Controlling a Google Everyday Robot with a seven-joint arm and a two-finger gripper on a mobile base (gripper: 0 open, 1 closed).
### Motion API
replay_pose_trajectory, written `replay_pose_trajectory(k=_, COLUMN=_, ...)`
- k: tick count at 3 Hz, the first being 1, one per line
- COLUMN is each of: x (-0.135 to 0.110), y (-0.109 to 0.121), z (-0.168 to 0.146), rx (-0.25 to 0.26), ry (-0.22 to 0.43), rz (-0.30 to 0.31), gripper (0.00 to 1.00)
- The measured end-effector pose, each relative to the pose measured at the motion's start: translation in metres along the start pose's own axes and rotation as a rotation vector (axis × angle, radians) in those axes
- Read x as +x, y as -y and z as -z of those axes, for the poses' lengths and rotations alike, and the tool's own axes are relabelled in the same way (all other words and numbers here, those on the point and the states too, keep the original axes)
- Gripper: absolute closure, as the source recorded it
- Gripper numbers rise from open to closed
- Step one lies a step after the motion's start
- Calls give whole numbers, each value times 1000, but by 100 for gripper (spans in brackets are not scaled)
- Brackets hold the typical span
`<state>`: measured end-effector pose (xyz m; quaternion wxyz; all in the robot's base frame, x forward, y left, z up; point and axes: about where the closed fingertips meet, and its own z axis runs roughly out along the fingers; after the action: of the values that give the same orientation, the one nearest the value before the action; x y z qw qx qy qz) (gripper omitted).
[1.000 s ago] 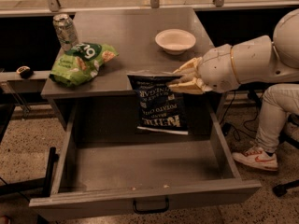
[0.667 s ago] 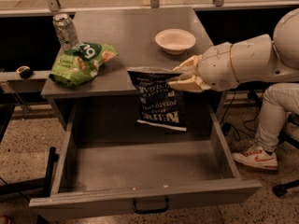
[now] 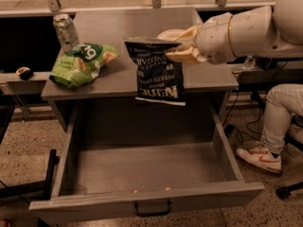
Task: Pick blue chip bag from top drawer and place on counter
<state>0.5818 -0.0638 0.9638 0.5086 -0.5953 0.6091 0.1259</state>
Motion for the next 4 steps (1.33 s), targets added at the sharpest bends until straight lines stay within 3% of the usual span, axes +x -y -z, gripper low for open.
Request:
replay_pose_trajectory(k=1, x=-1, y=44, z=-10, rx=34, ry=25, rz=-18, gripper=100)
replay_pose_trajectory(k=2, x=21, y=79, z=-24, rx=48, ry=49, rz=-85, gripper=100)
replay_pose_trajectory(k=3, x=52, y=100, z=-47, rx=40, ry=64, rz=-152, gripper=97)
replay_pose_trajectory(k=4, x=52, y=100, z=-47, rx=40, ry=64, rz=-152, gripper=75)
